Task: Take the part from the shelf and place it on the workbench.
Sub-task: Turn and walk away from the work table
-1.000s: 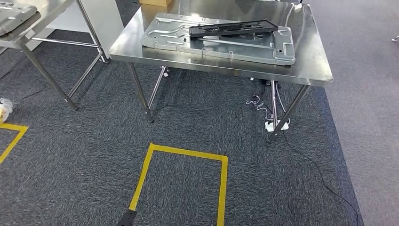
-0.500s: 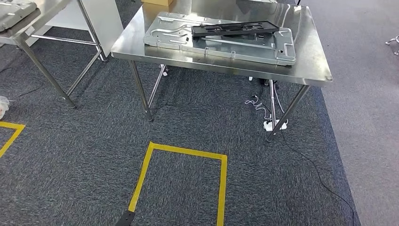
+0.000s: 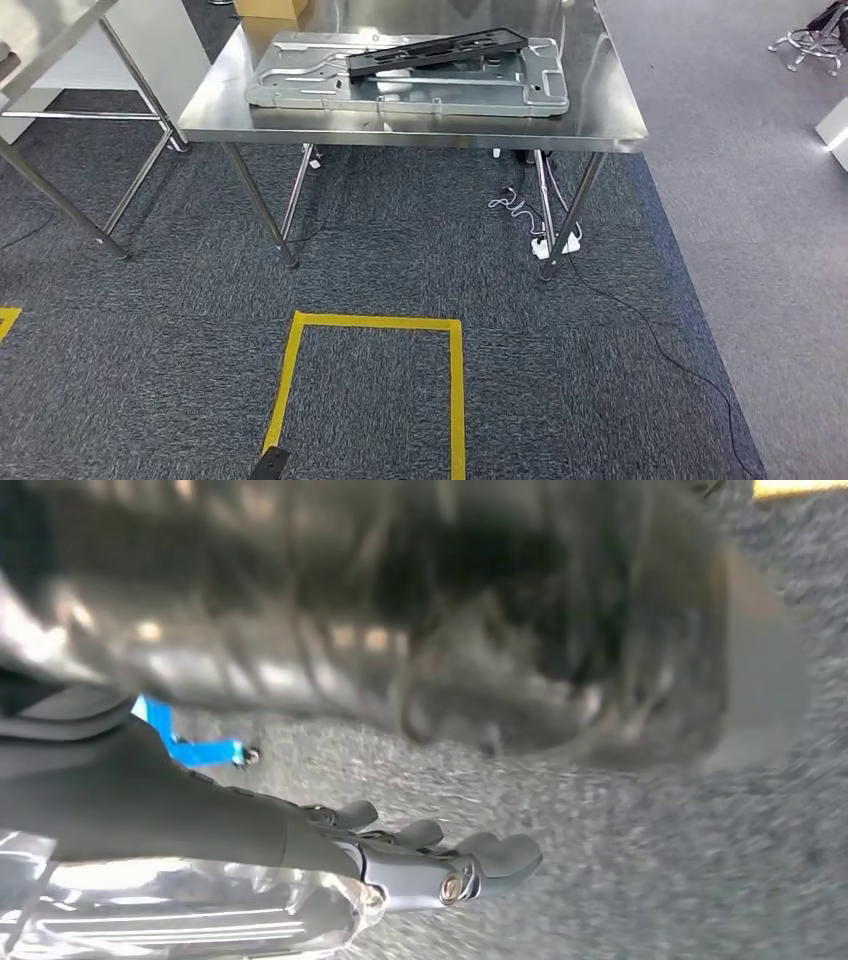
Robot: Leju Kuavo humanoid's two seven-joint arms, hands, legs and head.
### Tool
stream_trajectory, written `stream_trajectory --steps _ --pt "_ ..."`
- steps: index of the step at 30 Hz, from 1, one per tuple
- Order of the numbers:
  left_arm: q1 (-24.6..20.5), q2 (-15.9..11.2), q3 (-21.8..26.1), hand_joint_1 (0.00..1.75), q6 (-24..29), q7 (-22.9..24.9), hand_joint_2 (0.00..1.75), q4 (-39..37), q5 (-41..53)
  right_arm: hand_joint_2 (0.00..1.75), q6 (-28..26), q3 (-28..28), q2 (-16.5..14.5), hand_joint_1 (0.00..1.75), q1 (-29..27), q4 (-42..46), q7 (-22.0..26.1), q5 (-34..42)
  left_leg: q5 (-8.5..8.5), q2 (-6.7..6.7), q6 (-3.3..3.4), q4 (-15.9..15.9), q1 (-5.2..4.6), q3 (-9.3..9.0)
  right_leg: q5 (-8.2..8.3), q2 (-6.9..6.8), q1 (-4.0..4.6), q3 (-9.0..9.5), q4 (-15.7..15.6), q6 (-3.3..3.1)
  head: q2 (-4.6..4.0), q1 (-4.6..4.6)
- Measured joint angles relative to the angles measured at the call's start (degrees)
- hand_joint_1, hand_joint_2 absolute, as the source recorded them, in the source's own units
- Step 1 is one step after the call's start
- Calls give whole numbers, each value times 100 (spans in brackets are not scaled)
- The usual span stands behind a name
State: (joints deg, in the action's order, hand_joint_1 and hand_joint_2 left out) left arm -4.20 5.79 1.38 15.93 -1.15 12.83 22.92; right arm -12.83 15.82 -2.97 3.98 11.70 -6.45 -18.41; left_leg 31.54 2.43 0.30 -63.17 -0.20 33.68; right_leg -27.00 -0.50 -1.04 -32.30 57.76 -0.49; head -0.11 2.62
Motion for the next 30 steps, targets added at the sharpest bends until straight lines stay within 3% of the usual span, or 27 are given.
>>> stream_trajectory --steps 2,3,4,6,7,9,10,12,14,16,18,19,21,23,25,27,28,30 --pt "30 -4 9 0 4 -7 0 -18 -3 0 -34 75 -14 0 0 -2 21 23 374 -142 -29 -725 24 307 18 125 4 -39 11 -24 0 -3" --pt "48 -6 15 0 4 -8 0 -29 -3 0 -49 104 -19 0 -4 -3 28 26 432 -169 -29 -955 30 402 23 199 7 -59 26 -27 0 -3" --pt "61 -8 21 0 5 -8 0 -37 -3 0 -62 128 -22 0 -9 -5 32 27 372 -188 -18 -980 32 401 25 276 9 -75 44 -28 0 -3" --pt "69 -14 30 0 6 -8 0 -42 -2 0 -74 164 -31 0 -17 -10 33 31 -5 -301 31 -403 32 95 27 430 10 -90 77 -23 0 -3" --pt "68 -20 34 0 7 -8 0 -43 -2 0 -75 182 -42 0 -16 -11 34 34 -160 -438 64 -16 33 -102 30 495 16 -97 88 -11 0 -2" --pt "63 -33 41 0 8 -7 0 -46 -3 0 -75 210 -60 0 -6 -12 33 39 -286 -646 111 463 30 -329 51 624 9 -130 99 44 0 0" --pt "61 -36 44 0 9 -5 0 -49 -5 0 -69 220 -66 0 -8 -13 33 34 -271 -666 124 515 23 -350 71 686 0 -151 94 86 0 -1" --pt "53 -32 45 0 11 2 0 -50 -9 0 -56 228 -66 0 -27 -22 31 15 -316 -541 165 579 32 -370 100 765 -13 -178 83 165 0 -1" --pt "48 -25 47 0 15 8 0 -50 -11 0 -49 230 -69 0 -39 -34 27 -1 -385 -391 241 673 59 -394 -59 534 14 -288 300 210 0 19" --pt "56 -24 52 0 21 12 0 -50 -12 0 -44 230 -73 0 -27 -38 11 -7 -413 -230 285 706 51 -386 -444 200 25 -599 963 233 0 39" --pt "66 -25 57 0 17 23 0 -50 -12 0 -33 232 -73 0 -21 -39 -4 -10 -409 -66 288 684 34 -361 -682 92 14 -883 1584 259 0 42" --pt "66 -24 58 0 13 29 0 -50 -12 0 -23 232 -72 0 -26 -39 -10 -10 -401 10 284 671 32 -351 -643 72 12 -884 1620 267 0 42" --pt "60 -20 58 0 9 39 0 -50 -12 0 3 232 -70 0 -32 -40 -27 -10 -374 148 261 636 33 -346 -325 -25 14 -546 1055 263 0 43" --pt "49 -19 61 0 12 51 0 -50 -12 0 26 232 -68 0 -17 -40 -50 -12 -328 261 209 590 7 -351 -88 -255 39 -144 327 211 0 41" --pt "30 -21 70 0 20 65 0 -50 -12 0 31 232 -69 0 -4 -40 -66 -13 -297 351 147 563 -22 -366 -52 -341 69 -40 94 150 0 37" --pt "8 -22 78 0 24 75 0 -50 -13 0 30 232 -72 0 -8 -42 -72 -14 -275 412 86 552 -16 -383 -15 -218 57 -57 79 90 0 36" --pt "-1 -22 79 0 25 78 0 -50 -13 0 30 232 -75 0 -9 -42 -74 -14 -219 347 51 500 -5 -370 6 -163 42 -61 63 53 0 35" --pt "-5 -22 82 0 26 79 0 -51 -13 0 30 232 -83 0 -1 -43 -75 -14 80 62 -13 97 30 -207 48 -49 11 -76 36 -15 0 32"
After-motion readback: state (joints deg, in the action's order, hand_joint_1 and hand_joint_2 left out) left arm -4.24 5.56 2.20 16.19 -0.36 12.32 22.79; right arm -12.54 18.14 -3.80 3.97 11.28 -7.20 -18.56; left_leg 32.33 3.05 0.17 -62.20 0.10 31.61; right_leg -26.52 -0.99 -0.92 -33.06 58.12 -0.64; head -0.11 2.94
